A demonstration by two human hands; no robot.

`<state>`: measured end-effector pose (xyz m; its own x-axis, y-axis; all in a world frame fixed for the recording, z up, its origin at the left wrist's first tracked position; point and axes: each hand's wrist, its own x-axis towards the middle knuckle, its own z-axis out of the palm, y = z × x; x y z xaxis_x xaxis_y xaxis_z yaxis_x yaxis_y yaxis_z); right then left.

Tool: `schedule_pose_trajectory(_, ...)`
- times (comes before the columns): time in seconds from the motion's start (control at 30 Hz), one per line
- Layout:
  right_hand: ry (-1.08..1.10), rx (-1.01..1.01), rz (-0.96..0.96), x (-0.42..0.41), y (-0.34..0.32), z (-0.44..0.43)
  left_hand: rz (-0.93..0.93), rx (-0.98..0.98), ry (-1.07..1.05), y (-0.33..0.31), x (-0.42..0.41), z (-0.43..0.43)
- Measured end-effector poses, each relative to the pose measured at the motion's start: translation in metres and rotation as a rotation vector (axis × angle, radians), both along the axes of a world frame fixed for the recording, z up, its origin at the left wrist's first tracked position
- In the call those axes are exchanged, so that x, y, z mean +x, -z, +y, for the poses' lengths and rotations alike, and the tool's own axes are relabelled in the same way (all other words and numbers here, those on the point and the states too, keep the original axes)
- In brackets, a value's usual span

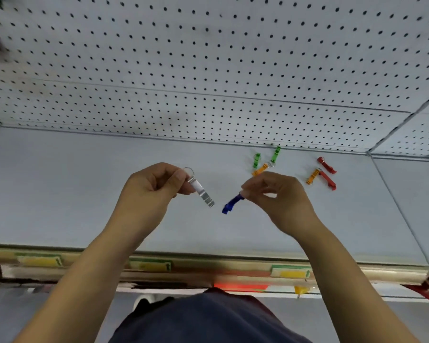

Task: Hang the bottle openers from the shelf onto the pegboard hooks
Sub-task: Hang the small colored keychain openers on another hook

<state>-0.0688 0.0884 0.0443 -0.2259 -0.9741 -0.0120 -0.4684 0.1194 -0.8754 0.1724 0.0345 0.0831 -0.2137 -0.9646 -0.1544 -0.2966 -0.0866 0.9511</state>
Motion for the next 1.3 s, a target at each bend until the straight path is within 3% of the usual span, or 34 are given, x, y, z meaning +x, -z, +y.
schedule_pose_trajectory(0.13, -0.011, -0.184, -0.132, 0.063, -0.051, -0.023, -0.005, -0.150, 0.002, -0.036, 0.054, -0.020)
schedule_pose_trajectory(0.4, -0.101, -0.431, -0.173, 0.181, -0.129, -0.055, -0.067, -0.604, -0.055, -0.104, 0.159, -0.048)
schedule_pose_trajectory(0.63, -0.084, -0.677, -0.360, 0.244, -0.169, -0.057, 0.068, -0.804, 0.017, -0.140, 0.197, -0.058)
schedule_pose_trajectory(0.83, -0.032, -0.735, -0.427, 0.270, -0.181, -0.054, 0.072, -0.811, 0.116, -0.158, 0.200, -0.068)
schedule_pose_trajectory(1.3, 0.123, -0.714, -0.385, 0.292, -0.201, -0.073, 0.140, -0.510, 0.251, -0.163, 0.190, -0.118)
